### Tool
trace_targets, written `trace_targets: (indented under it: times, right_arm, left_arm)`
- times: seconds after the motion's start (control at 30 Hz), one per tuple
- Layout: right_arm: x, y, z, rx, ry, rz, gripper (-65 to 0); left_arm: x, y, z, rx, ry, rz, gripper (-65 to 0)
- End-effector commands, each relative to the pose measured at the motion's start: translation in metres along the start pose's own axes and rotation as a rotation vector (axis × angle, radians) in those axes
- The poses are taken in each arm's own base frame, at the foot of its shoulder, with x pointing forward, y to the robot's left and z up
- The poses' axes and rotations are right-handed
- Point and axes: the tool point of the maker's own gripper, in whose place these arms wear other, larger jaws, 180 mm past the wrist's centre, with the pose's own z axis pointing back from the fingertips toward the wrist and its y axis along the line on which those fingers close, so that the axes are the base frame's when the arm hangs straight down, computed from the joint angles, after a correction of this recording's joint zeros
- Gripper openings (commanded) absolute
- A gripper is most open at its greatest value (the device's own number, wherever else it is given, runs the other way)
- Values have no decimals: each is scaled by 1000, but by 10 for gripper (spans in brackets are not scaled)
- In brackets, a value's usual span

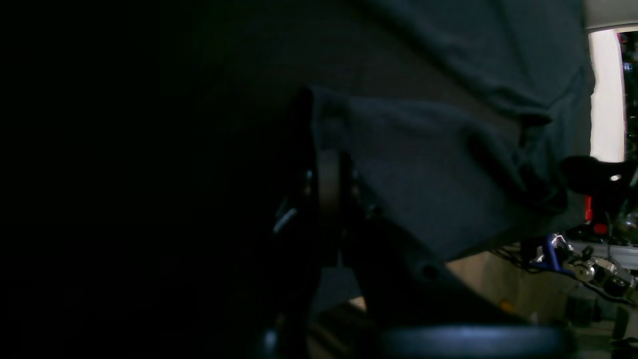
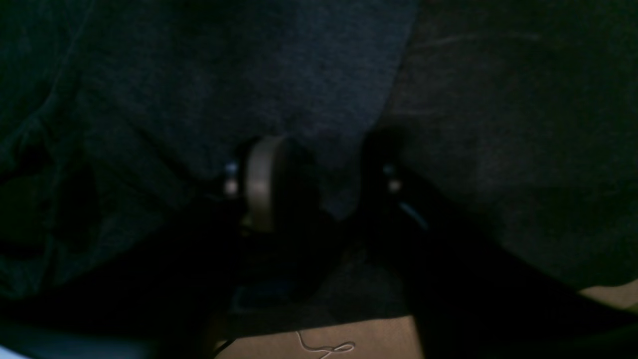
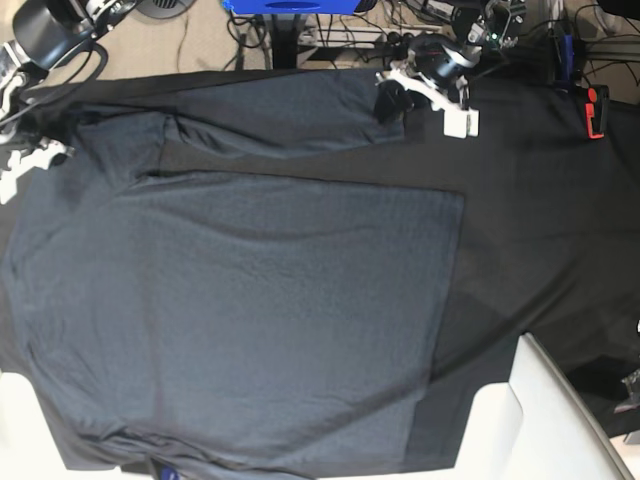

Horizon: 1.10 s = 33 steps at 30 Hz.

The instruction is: Fold the T-shirt properly

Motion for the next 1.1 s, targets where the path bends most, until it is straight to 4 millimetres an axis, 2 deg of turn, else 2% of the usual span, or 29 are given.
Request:
trace_targets:
  times: [0.0,0.1,0.13,0.23,0.4,0.5,0.6,0.8,0.97,1.07]
  right_arm:
    - [10,1,2,3,-16,11,-516]
    - [12,7,1,11,-10,36,-642]
    - [14,13,-1,20,-5,63,-650]
    - [18,17,3,10,17,104,-644]
    - [42,17,15,-21,11,116,-644]
    - [48,12,16,-54,9,59,-644]
    - [55,18,14,-52,3,71,-644]
    - [70,20,16,-55,-10,101,-644]
    - [84,16,18,-94,-41,9,-644]
    - [94,28,15,-77,-46,29,-644]
  left_arm:
    - [7,-2,2,1,-22,0,-650]
    - [11,2,2,35,-32,3,-650]
    - [12,2,2,33,-34,0,-650]
    - [18,2,4,30,-34,-23,-650]
    - [30,-3,7,13,-50,-58,-650]
    - [44,-13,10,-14,-80,-84,-650]
    - [55,-32,9,-55,-66,-118,-650]
    - [103,-50,5,-77,-53,-194,-650]
    - [133,-54,-3,-74,-53,-226,-650]
    - [150,-60,-7,-86,-79,-246,-650]
